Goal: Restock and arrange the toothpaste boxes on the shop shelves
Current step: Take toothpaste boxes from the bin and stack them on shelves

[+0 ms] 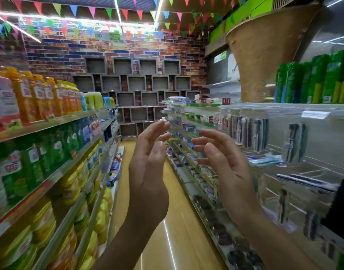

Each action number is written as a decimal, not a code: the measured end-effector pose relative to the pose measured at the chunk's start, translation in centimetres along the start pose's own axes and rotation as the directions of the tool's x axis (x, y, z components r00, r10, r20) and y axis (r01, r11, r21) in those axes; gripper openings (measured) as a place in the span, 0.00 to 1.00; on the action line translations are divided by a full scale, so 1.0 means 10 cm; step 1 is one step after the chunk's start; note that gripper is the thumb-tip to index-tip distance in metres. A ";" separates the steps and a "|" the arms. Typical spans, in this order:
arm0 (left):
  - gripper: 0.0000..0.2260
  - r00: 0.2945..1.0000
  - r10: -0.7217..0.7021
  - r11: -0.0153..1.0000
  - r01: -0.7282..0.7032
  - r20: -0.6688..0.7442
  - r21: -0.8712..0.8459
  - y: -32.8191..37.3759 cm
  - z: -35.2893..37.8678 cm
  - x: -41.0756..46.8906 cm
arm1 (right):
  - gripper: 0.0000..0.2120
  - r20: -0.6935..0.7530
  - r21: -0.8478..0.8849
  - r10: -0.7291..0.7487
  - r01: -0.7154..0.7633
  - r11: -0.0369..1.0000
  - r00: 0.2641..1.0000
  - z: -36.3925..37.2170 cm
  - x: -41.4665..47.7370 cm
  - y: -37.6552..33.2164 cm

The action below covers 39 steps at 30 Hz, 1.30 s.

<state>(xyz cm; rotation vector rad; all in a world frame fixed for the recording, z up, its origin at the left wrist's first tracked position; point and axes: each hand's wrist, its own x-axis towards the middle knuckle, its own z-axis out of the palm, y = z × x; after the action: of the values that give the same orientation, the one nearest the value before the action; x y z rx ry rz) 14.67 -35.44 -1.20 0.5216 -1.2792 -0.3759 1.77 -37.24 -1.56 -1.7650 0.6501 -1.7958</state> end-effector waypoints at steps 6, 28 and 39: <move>0.15 1.000 -0.007 1.000 0.007 -0.006 0.019 -1.04 -0.21 0.66 | 0.17 0.027 -0.011 0.036 -0.036 0.999 0.999 0.36 0.75 1.00; 0.18 0.999 -0.019 0.985 0.025 -0.037 0.173 -5.25 -0.57 3.67 | 0.17 0.070 0.128 0.067 -0.076 0.989 0.995 1.46 4.15 5.00; 0.17 0.996 0.045 0.995 -0.038 -0.072 0.097 -7.73 -1.24 5.49 | 0.17 0.070 0.043 0.069 -0.072 0.996 0.995 2.51 5.99 7.17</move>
<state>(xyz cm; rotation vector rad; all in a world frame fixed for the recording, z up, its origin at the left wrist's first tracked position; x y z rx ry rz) 42.12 -127.03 -3.07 0.5837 -1.2388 -0.2597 29.64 -129.80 -4.46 -1.7436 0.6309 -1.6829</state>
